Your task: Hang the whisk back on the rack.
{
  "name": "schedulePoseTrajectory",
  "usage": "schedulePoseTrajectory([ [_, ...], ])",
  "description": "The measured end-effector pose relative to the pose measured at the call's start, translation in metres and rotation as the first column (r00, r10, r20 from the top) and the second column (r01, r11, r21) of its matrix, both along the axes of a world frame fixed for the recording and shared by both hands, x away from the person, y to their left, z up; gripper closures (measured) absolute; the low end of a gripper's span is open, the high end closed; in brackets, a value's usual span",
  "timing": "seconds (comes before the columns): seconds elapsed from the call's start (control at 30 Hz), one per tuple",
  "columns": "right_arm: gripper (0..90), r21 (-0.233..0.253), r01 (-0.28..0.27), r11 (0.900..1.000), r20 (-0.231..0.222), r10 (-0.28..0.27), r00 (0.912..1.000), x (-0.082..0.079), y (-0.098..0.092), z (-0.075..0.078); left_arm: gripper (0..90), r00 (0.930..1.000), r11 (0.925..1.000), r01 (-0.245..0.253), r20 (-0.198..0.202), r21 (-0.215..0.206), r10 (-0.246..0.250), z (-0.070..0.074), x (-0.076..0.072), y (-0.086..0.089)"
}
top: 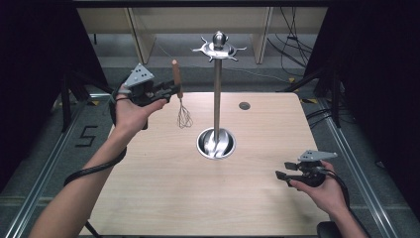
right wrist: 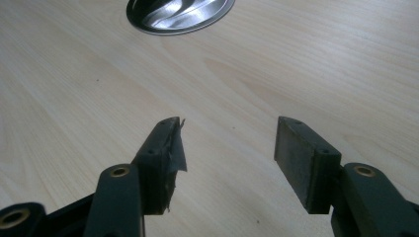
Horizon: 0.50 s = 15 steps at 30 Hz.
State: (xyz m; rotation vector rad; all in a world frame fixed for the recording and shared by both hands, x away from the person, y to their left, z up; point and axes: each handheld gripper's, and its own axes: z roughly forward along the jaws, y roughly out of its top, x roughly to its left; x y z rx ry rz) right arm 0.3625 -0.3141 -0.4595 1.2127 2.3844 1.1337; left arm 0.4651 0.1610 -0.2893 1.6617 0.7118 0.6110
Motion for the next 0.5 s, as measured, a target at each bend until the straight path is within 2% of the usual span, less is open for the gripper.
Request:
schedulePoseTrajectory([
  [0.5, 44.4, -0.003, 0.003, 1.000, 0.004, -0.003, 1.0000, 0.0002, 0.0000, -0.0002, 70.0, 0.9999, 1.0000, 0.007, 0.012, -0.002, -0.007, 0.0100, -0.0014, -0.0036],
])
